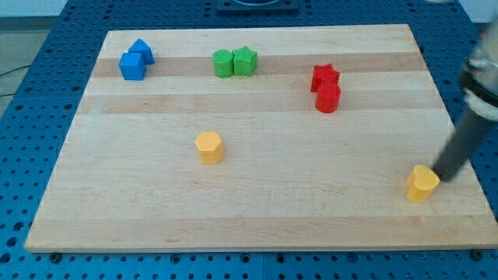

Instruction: Put the yellow hexagon at the left side of the yellow heart

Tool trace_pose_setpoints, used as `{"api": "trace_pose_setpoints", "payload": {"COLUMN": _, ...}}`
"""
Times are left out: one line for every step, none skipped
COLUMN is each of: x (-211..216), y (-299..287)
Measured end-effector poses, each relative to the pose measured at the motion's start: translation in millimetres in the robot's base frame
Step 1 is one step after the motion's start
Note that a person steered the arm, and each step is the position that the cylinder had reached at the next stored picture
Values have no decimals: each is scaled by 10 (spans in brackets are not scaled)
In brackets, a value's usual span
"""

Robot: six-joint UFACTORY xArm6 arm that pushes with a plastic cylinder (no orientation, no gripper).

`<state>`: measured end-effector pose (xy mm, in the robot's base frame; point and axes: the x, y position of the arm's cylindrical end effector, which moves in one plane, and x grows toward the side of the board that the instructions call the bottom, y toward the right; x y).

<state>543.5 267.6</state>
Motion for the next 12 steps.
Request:
{"api": "trace_pose_setpoints", "payload": {"x": 68, "y": -277}}
{"api": "trace_pose_setpoints", "payload": {"x": 40, "y": -549}}
{"api": "trace_pose_setpoints", "payload": {"x": -429, "y": -368}}
{"api": "trace_pose_setpoints", "payload": {"x": -961, "y": -1253}}
{"api": "trace_pose_setpoints", "payload": {"x": -1171, "y": -2368}}
{"api": "trace_pose_setpoints", "payload": {"x": -1037, "y": -3311}}
{"api": "trace_pose_setpoints", "payload": {"x": -804, "y": -3795}}
{"api": "trace_pose_setpoints", "payload": {"x": -677, "y": -3820}}
{"api": "trace_pose_setpoints", "payload": {"x": -429, "y": -3773}}
{"api": "trace_pose_setpoints", "payload": {"x": -242, "y": -3149}}
{"api": "trace_pose_setpoints", "payload": {"x": -644, "y": -3418}}
{"api": "trace_pose_setpoints", "payload": {"x": -773, "y": -3187}}
